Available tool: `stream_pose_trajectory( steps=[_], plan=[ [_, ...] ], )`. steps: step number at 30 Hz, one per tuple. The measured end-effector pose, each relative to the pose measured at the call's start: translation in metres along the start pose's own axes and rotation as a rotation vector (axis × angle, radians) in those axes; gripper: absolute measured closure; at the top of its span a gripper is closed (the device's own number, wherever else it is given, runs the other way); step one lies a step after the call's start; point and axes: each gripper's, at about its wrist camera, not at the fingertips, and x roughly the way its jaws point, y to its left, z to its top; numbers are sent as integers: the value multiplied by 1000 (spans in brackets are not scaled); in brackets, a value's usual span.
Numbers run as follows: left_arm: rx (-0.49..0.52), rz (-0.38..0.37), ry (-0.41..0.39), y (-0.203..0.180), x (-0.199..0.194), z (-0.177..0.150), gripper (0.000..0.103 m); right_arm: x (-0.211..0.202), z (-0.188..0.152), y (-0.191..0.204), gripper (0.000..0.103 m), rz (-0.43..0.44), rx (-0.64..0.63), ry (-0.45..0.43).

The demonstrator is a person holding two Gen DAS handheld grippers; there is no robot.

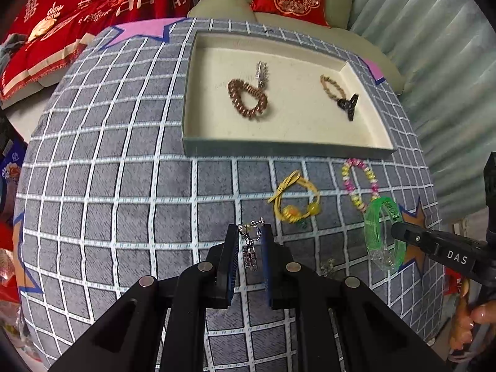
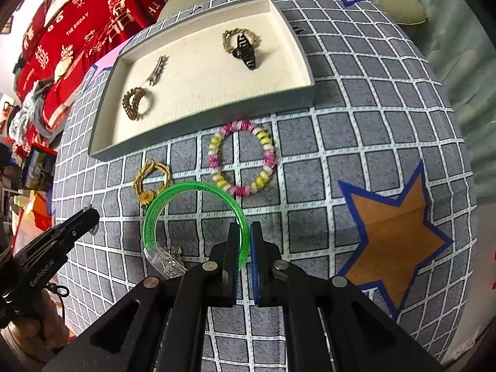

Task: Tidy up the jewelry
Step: 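Carry both items into the white tray and open both tools to release them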

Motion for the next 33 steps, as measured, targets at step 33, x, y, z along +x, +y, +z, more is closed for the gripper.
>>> stream_pose_trajectory(
  steps=[33],
  plan=[
    [-6, 109, -132, -16, 44, 159, 79, 15, 183, 5, 96, 25, -116, -78]
  ],
)
